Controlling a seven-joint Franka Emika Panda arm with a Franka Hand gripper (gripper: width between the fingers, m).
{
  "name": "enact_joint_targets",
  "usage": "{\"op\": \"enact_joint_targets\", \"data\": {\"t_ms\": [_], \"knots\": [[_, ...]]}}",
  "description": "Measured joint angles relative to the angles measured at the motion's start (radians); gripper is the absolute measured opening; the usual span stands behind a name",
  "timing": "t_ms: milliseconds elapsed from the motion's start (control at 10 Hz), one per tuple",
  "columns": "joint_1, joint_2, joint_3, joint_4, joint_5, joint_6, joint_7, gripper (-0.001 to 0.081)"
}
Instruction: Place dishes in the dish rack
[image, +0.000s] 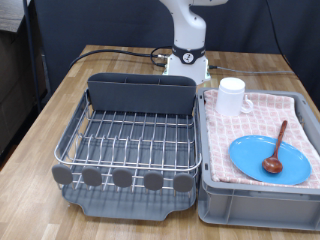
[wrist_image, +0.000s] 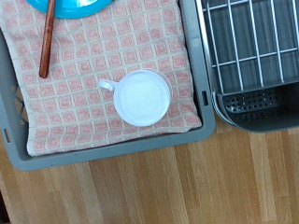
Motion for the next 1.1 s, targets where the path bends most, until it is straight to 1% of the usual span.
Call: {"op": "enact_joint_targets", "data": {"t_ms": [100, 300, 700, 900, 1100], "knots": [[0.0, 0.005, 0.007, 0.0, 0.0, 0.017, 0.002, 0.0802], [-0.001, 0.059, 0.051, 0.017, -0.003, 0.095, 0.058, 0.0802], [-0.022, 0.216, 0.143, 0.109, -0.046, 0.192, 0.269, 0.0802], [-0.022, 0.296, 0.171, 0.158, -0.065, 0.237, 0.33, 0.0802], [-0.022, 0.383, 0.19, 0.218, -0.067, 0.25, 0.358, 0.0802]]}}
